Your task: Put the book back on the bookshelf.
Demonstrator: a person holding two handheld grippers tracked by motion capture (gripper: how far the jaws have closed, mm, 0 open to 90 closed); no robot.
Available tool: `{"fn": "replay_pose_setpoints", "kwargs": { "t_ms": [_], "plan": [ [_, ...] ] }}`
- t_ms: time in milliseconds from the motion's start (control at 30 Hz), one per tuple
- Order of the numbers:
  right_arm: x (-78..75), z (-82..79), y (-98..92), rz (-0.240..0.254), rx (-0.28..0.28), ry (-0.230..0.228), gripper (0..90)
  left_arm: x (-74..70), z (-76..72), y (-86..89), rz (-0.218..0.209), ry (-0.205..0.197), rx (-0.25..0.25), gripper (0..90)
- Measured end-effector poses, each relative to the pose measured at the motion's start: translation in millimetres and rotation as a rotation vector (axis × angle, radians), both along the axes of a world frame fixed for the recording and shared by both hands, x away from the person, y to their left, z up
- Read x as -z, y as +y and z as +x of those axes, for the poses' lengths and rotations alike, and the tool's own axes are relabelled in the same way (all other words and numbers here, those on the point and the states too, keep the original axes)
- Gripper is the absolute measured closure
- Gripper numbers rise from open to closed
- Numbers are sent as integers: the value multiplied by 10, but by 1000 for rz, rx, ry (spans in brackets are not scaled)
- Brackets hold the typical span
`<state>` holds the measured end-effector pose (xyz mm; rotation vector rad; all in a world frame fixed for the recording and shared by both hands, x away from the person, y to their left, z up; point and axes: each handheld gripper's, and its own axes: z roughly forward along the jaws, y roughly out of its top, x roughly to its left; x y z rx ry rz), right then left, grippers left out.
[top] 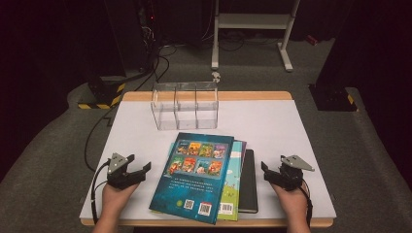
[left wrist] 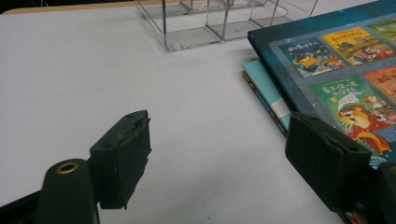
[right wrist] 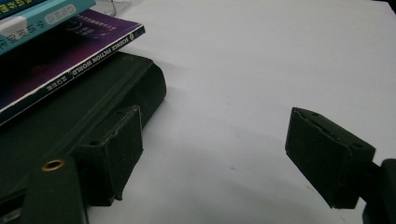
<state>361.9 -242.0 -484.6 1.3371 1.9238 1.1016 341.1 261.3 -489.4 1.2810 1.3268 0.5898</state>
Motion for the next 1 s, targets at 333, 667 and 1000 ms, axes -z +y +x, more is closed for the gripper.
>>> {"fn": "replay_pose_setpoints", "kwargs": {
  "t_ms": [333,667,1000],
  "plan": [
    [-41,-23,25,10,-6,-18,187,-3,16,-25,6,32,15,245],
    [-52,-38,10,37,19,-25,166,2,-18,-66,16,20,41,300],
    [-48,-41,17,29,22,-22,159,15,-24,-91,17,33,68,286]
  ]
}}
